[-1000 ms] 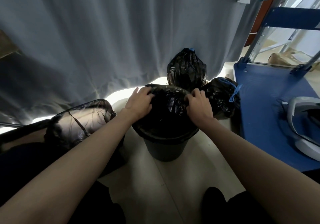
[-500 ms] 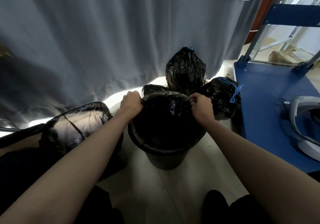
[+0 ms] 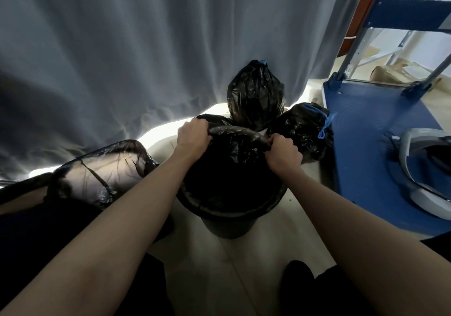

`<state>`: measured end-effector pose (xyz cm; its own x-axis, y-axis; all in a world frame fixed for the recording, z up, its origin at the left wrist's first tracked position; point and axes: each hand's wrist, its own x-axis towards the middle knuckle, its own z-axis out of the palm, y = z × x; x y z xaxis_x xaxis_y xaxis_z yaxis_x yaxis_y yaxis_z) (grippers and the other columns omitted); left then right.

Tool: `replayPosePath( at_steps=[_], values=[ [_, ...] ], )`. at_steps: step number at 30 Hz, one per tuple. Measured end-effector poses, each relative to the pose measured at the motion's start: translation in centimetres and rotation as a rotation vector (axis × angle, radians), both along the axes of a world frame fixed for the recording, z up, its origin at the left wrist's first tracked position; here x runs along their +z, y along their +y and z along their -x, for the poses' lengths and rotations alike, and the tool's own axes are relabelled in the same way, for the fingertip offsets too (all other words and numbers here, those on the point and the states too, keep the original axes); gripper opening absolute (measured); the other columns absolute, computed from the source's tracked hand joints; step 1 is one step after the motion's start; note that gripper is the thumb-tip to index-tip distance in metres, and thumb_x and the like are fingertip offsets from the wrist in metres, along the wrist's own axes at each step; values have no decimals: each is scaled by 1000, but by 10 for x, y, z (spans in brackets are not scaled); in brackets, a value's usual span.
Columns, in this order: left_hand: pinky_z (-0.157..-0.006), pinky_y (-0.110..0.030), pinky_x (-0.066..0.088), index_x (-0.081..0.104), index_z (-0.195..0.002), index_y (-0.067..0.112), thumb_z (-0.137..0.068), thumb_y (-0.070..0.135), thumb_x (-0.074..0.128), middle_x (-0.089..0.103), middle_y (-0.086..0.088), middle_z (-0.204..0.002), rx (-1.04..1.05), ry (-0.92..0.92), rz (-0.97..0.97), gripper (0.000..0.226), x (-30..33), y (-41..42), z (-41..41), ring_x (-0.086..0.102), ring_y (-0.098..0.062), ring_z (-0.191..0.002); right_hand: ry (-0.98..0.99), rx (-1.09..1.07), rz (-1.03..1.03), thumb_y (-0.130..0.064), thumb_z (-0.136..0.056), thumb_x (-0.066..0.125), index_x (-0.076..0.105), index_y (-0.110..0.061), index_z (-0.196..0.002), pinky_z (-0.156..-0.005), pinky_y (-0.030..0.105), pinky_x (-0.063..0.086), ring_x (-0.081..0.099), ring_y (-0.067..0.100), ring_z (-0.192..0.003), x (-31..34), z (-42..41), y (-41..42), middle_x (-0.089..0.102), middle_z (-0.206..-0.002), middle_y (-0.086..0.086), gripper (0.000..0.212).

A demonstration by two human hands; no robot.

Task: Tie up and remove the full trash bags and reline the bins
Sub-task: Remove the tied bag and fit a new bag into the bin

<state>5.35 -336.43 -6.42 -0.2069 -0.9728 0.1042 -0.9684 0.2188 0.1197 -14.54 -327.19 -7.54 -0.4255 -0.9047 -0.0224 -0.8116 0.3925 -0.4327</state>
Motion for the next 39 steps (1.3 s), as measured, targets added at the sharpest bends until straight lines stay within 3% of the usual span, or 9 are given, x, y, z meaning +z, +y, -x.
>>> replayPosePath(
  at_steps=[10,15,18,21,24,27,29,34,39],
  values=[
    [-84,-43,47,57,-110,9,-83,11,59,59,-17,-113,41,131,-82,27,-6,1,0,58,-39,-104,-158,-42,85,-6,-86,55,55,-13,-105,-74,38,41,59,34,-96,-5,7,0,57,-99,8,20],
    [-76,-35,45,60,-108,11,-70,44,79,61,-11,-108,175,215,-246,54,6,15,-25,59,-33,-101,-258,-77,-46,-43,-81,67,49,-14,-118,-84,39,45,58,33,-106,4,12,11,58,-111,7,50],
    [-67,-31,54,64,-93,9,-66,42,81,66,-11,-96,263,160,-369,46,19,32,-40,67,-29,-82,-194,-94,-236,-56,-76,65,43,-11,-127,-89,49,53,61,36,-105,8,14,22,56,-120,12,71],
    [-46,-24,47,62,-83,8,-71,19,77,66,-9,-82,312,169,-481,22,22,51,-42,62,-18,-56,-361,-91,-376,-43,-79,67,42,-12,-120,-72,43,61,67,30,-80,13,12,37,55,-109,11,57],
    [-39,-24,47,64,-99,-2,-75,7,70,66,-19,-108,350,335,-512,27,13,60,-45,61,-21,-57,-686,-139,-383,-16,-86,62,48,3,-120,-53,39,60,66,31,-74,11,11,46,58,-111,18,41],
    [-62,-37,61,61,-107,-10,-76,-5,65,65,-27,-112,385,621,-576,31,6,67,-49,69,-34,-78,-801,-183,-288,-1,-90,53,56,7,-117,-68,52,60,67,36,-80,8,14,51,60,-113,23,28],
    [-76,-42,60,62,-108,-8,-77,-5,66,66,-26,-110,384,753,-601,32,3,69,-48,69,-34,-89,-803,-205,-223,-3,-90,56,57,6,-112,-71,53,60,67,38,-88,10,14,52,60,-116,23,24],
    [-78,-33,58,65,-95,4,-74,15,79,70,-12,-97,385,893,-552,27,5,89,-45,68,-23,-87,-859,-202,-238,-32,-88,65,55,0,-120,-62,44,61,61,35,-101,25,14,63,52,-119,17,46],
    [-60,-29,57,63,-89,5,-74,16,80,65,-12,-89,467,947,-558,25,-7,117,-37,63,-21,-70,-907,-131,-404,-11,-93,55,52,0,-100,-49,41,57,61,29,-68,29,2,71,55,-85,16,14]
  ],
)
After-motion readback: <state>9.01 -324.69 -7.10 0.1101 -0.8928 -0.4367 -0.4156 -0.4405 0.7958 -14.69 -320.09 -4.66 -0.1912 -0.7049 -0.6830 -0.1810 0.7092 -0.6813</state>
